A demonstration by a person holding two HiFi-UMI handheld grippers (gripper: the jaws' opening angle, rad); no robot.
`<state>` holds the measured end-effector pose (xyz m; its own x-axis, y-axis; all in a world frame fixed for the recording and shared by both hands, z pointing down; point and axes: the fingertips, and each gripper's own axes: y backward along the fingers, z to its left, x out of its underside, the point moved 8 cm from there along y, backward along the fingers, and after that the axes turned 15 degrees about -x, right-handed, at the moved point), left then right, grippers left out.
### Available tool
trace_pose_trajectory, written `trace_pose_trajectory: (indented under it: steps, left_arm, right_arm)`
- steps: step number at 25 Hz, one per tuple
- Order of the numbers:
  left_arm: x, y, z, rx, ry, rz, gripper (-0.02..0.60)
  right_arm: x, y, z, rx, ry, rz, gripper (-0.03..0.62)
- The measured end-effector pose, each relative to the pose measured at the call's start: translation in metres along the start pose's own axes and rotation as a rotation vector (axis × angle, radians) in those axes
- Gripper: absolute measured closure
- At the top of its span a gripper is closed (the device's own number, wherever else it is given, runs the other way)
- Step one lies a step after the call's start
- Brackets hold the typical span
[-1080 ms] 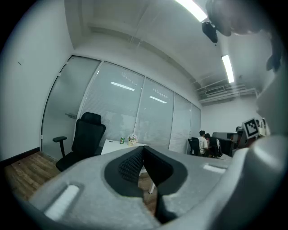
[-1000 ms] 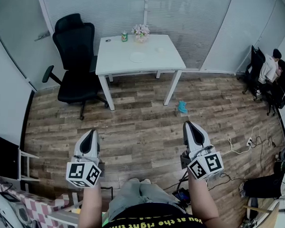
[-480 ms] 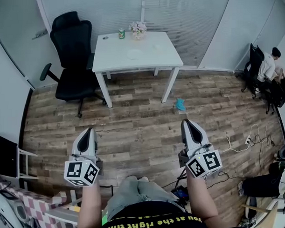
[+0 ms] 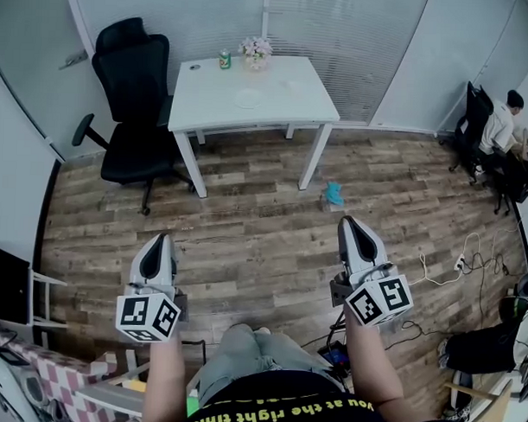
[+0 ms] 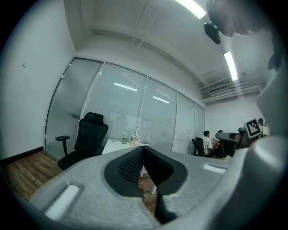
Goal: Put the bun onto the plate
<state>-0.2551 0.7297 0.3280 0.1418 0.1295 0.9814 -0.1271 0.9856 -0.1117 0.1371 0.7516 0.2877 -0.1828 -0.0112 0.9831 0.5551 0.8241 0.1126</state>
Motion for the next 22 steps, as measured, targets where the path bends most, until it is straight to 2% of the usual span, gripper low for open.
trace_pose_trajectory:
  steps: [6, 12, 22]
  left_arm:
    - [0.002, -0.010, -0.004, -0.006, -0.002, 0.005, 0.580]
    - [0.000, -0.044, -0.006, 0.005, -0.011, -0.005, 0.581]
    - [-0.006, -0.157, -0.005, 0.057, 0.002, 0.004, 0.581]
  right_arm:
    - [0.003, -0.004, -0.012, -0.012, -0.014, -0.003, 0.589]
    - [0.005, -0.024, -0.033, -0.008, -0.009, -0.010, 0.589]
    - [0.003, -0.091, -0.088, 0.011, -0.006, -0.011, 0.589]
